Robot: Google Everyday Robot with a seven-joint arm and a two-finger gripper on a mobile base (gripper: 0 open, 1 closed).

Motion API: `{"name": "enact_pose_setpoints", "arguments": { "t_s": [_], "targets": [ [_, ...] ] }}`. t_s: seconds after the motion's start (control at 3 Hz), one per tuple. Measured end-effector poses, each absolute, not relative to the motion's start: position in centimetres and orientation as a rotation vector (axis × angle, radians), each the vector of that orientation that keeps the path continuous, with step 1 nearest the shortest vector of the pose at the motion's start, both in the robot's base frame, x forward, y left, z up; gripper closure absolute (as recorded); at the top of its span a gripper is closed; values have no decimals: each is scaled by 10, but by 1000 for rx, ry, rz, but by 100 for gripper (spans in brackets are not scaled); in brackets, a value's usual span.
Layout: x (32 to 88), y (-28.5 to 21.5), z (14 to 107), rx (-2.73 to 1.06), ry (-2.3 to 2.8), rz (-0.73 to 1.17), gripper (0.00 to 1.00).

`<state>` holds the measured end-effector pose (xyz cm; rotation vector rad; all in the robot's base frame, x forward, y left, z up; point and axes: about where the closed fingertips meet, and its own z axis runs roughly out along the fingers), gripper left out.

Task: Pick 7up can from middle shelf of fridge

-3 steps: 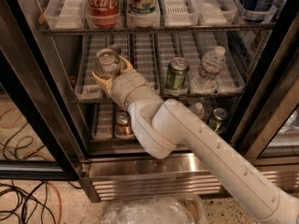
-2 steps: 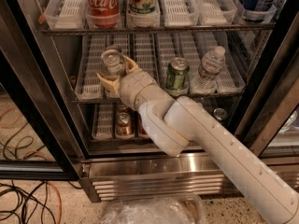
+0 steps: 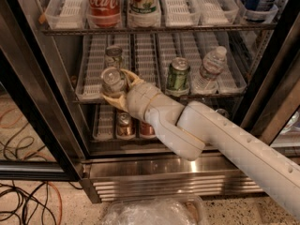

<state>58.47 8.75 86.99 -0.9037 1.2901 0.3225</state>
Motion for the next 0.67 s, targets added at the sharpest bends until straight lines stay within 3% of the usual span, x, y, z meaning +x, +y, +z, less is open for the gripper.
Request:
{"name": "enact_pose_setpoints", "arguments": {
  "t_s": [0.67],
  "targets": [
    [527,132,851,-1026,1342,551,100]
  ]
}}
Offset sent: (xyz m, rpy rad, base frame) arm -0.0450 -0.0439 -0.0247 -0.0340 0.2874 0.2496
